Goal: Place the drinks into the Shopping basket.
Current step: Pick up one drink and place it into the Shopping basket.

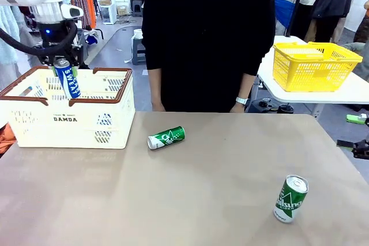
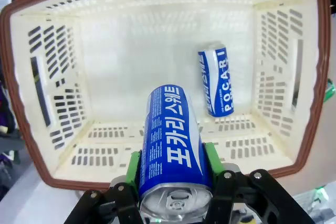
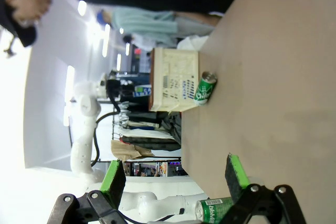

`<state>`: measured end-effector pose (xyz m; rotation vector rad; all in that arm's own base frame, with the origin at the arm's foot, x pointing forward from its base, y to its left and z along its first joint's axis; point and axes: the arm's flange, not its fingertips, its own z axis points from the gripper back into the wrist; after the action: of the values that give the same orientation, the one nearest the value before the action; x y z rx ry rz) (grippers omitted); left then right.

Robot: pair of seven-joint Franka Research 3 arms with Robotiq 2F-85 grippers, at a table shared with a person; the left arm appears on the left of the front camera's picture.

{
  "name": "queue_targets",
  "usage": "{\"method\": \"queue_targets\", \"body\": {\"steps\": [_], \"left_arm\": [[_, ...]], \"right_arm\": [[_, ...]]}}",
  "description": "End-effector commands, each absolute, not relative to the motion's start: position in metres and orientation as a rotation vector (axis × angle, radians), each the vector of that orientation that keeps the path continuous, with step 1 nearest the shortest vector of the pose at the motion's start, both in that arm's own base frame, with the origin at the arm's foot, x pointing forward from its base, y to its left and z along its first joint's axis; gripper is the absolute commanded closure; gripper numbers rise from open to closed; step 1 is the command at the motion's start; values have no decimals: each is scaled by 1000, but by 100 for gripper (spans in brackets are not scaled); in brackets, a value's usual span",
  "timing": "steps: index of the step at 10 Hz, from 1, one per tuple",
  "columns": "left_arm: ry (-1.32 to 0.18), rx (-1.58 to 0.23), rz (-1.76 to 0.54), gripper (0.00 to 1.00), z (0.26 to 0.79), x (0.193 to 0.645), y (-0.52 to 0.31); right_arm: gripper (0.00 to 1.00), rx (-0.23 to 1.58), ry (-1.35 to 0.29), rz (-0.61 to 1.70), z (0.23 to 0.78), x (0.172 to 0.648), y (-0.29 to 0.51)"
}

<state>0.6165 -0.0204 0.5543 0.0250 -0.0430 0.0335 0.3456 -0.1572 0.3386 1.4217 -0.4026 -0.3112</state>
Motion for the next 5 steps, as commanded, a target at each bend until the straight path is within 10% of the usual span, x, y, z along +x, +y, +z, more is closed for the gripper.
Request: {"method": "queue_targets", "body": {"steps": [1, 5], "left_arm": [[-81, 29, 27, 100, 577, 600, -26], [-54, 65, 1, 100, 519, 619, -25]], "right_arm": [[0, 1420, -380, -316, 344, 345, -158], [0, 1420, -380, -316, 344, 345, -158]]}}
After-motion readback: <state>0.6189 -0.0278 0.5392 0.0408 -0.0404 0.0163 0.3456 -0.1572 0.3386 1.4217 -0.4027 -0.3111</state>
